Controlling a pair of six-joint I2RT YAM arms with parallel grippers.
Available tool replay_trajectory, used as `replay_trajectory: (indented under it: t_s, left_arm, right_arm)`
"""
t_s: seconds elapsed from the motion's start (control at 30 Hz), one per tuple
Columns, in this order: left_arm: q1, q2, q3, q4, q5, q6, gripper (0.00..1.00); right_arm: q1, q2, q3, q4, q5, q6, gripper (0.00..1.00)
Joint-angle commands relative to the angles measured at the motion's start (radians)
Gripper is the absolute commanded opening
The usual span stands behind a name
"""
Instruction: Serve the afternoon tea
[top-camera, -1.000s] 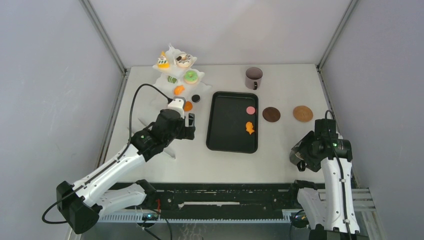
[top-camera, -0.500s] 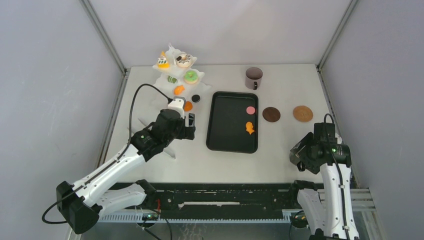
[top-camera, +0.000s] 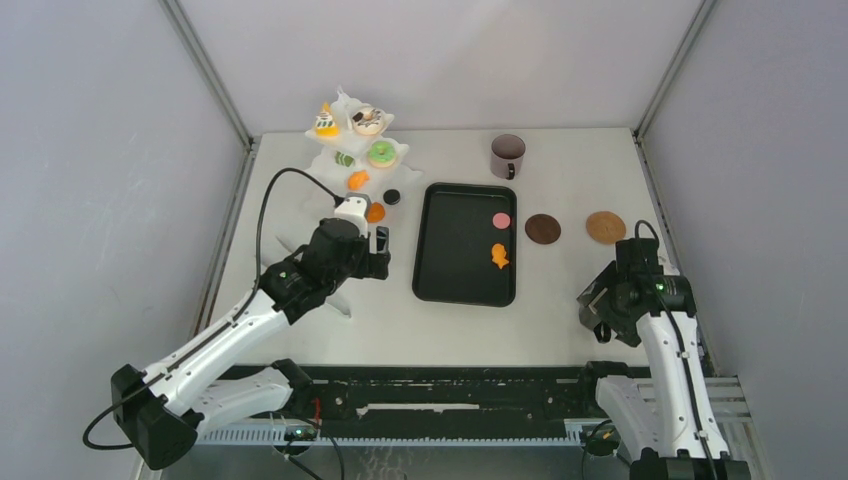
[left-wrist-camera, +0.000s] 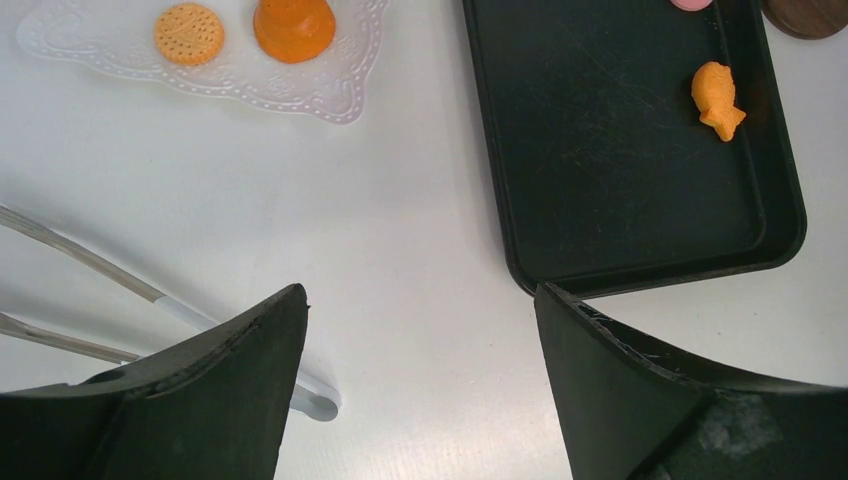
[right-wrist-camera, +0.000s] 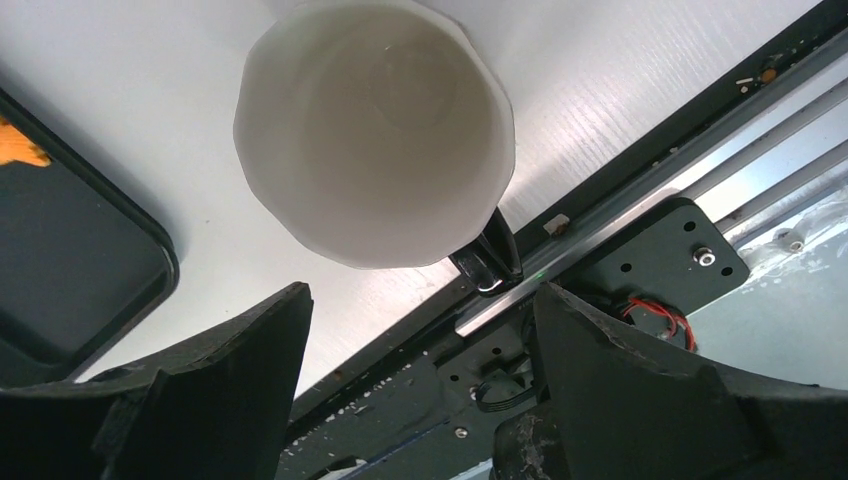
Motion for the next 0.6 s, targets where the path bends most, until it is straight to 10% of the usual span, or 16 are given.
replay_trajectory:
  t_s: [0.0, 0.3, 0.57]
  left_arm:
    - [0.006, -0.031, 0.028, 0.027, 0.001, 0.026, 0.88]
    - [0.006, -0.038, 0.026, 0.026, -0.008, 0.027, 0.88]
    - [0.006, -0.034, 0.027, 0.020, -0.008, 0.032, 0.88]
  right_arm:
    - [-0.045, -0.022, 0.026, 0.039, 0.006, 0.048, 0.89]
    - [-0.258, -0.026, 0.039, 0.091, -0.067, 0.005, 0.81]
    - [-0.263, 0.053, 0.038, 0.164, -0.040, 0.022, 0.40]
